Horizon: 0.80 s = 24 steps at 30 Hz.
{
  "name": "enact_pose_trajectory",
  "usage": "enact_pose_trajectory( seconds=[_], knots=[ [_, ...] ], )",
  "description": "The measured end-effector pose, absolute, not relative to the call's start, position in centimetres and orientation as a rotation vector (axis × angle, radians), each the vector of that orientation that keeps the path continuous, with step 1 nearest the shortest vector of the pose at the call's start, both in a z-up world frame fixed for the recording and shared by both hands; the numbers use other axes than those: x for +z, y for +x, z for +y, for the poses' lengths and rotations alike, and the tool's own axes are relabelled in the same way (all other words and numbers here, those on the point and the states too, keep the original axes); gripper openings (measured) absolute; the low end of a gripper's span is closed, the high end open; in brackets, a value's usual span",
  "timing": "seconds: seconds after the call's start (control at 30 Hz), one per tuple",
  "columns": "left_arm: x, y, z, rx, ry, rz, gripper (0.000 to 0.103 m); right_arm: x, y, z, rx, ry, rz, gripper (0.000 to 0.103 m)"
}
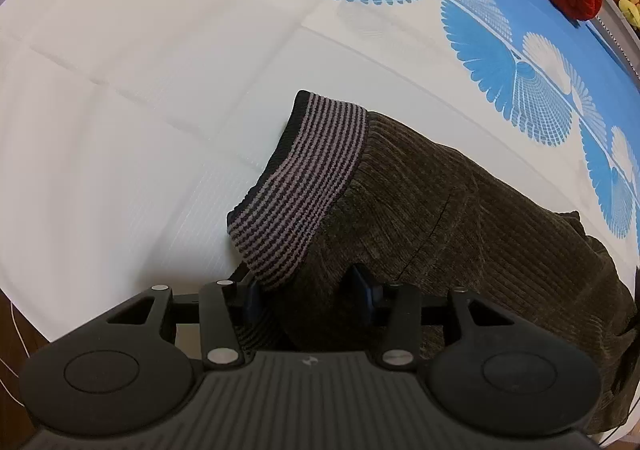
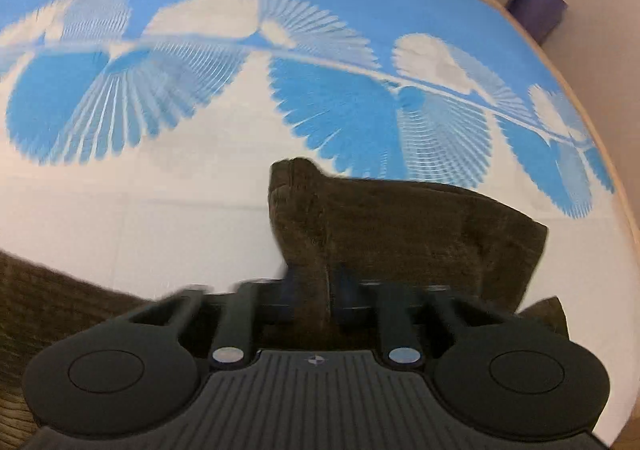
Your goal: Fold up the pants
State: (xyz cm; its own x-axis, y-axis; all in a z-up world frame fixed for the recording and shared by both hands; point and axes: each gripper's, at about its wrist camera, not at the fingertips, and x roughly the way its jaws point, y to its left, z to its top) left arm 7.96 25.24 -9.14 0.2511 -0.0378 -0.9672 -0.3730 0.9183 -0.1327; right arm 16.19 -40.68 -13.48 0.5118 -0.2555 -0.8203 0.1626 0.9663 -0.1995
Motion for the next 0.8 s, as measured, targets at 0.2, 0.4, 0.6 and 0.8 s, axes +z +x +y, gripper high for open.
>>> enact_pose_trajectory(
  seconds=[0.2,0.4,0.6,0.8],
  knots=[
    [-7.5,7.0,25.4,0.255,-0.391,1.223,0.021,-4.5,7.9,-48.7,-0.405,0.358,0.583,0.007],
    [-5.1,4.7,24.9,0.183,-0.391,1.121,0.019,-1.7,-6.1,-55.3,-0.542,0.657,0.344,0.006],
    [-7.0,4.6,24.0,0.198,-0.312,1.262,0.021,-12.0,-10.5,-60.0,-0.58,0.843,0.885,0.007],
    [-7.6,4.6,24.7,0.259,-0.447,1.276,0.041,-14.8,-11.3,-63.9,-0.596,0.965,0.922,0.027]
  ],
)
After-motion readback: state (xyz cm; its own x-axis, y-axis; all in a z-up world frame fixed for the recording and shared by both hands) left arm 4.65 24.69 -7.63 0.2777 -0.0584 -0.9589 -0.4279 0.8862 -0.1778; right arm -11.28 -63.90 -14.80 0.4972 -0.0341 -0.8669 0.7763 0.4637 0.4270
